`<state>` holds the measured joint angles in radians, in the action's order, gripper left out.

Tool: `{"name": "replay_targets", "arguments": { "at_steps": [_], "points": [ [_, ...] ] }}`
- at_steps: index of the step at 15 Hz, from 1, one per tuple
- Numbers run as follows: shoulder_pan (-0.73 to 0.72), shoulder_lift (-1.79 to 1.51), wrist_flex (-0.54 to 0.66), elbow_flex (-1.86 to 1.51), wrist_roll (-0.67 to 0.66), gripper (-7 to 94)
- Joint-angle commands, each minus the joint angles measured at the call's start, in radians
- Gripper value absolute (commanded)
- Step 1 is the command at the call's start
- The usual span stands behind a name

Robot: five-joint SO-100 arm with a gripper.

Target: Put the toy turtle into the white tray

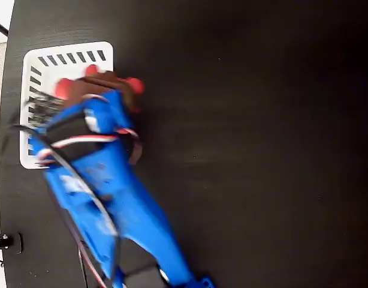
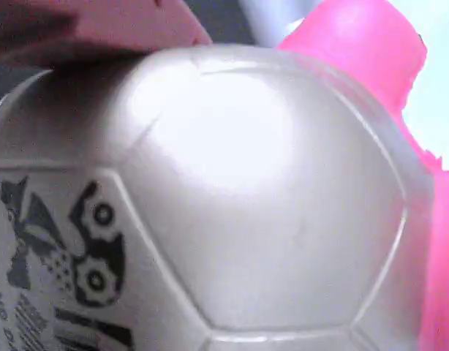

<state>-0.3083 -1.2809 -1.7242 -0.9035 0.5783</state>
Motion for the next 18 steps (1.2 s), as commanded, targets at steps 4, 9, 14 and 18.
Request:
{"name": "replay_targets", "arguments": {
  "at_steps": [4,9,14,18],
  "points": [
    [-0.176,0.206,-0.035,0.331,0.067,0],
    [-0.169,0.328,-0.035,0.405,0.051,0],
    [-0.16,0.394,-0.034,0.407,0.052,1],
    [-0.16,0.407,-0.028,0.385,0.057,18]
  ]
}}
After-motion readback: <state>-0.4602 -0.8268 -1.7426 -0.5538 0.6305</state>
